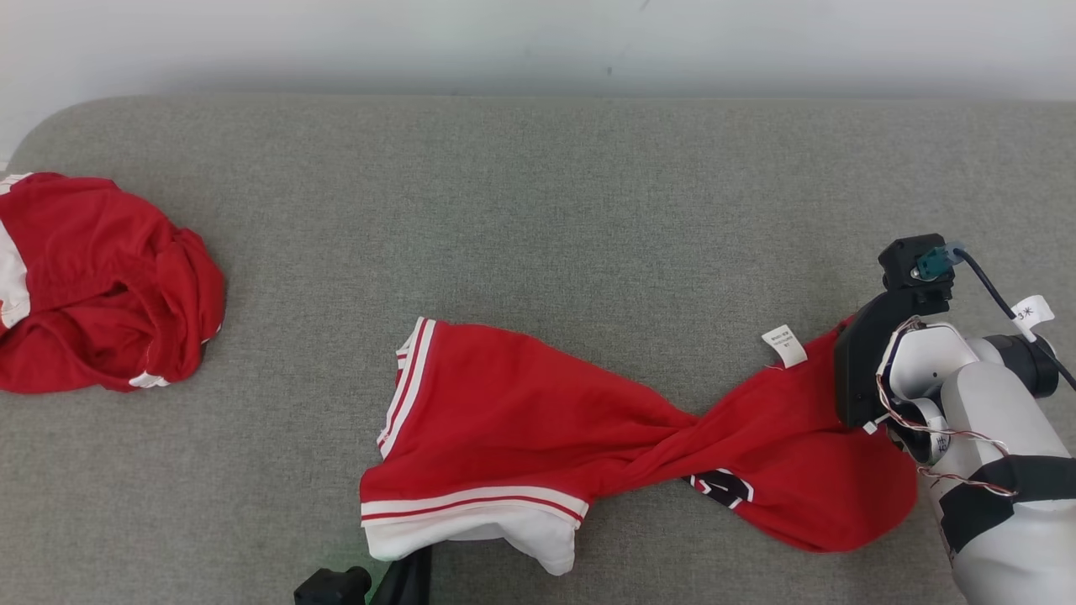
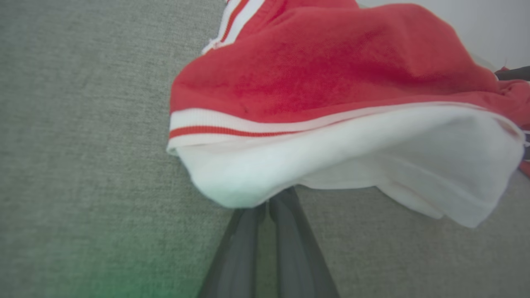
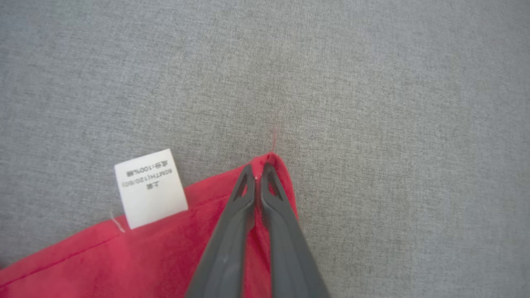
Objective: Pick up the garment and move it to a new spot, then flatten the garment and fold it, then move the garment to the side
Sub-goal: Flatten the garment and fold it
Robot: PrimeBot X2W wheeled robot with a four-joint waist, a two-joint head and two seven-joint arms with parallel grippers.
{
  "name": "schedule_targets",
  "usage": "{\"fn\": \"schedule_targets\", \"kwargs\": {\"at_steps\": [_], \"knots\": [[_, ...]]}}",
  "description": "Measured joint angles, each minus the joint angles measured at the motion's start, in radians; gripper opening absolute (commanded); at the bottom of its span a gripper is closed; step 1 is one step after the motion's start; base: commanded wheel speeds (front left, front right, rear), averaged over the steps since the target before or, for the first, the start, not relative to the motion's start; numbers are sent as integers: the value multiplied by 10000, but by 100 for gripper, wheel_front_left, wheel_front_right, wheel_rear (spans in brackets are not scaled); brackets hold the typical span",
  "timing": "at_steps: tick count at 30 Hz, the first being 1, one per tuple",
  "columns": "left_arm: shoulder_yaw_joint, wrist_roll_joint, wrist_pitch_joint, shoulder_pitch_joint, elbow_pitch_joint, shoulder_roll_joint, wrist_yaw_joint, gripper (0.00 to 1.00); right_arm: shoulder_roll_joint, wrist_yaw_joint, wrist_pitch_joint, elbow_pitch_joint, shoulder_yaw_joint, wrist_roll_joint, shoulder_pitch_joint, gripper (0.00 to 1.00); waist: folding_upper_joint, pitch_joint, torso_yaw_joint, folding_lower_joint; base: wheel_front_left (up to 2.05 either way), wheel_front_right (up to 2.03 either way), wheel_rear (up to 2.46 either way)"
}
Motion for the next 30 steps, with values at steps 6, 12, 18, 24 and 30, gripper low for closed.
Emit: {"fn": "schedule_targets", "kwargs": {"at_steps": [6,12,18,24,30], "knots": [[188,-295,44,-10,-226,-6,0,0,-73,0,-272,-134,-4,259,-3,0,1,-79,-33,0,0,0,0],[723,-1145,81,-605,-1124,10,-155,0,-67,0,-1074,-391,-318,428,-143,0,1,-343,-69,0,0,0,0],[1089,-2061,178,-1582,-2011,17,-357,0,58,0,-1689,-752,-374,708,-193,0,1,-796,-162,0,0,0,0],[1499,-2955,617,-2613,-2953,127,-454,0,35,0,-2328,-1317,-226,947,-201,0,1,-1274,-345,0,0,0,0],[1804,-3925,1198,-3727,-3586,320,-531,0,-13,0,-3076,-1871,-320,1037,-245,0,1,-1662,-564,0,0,0,0]]}}
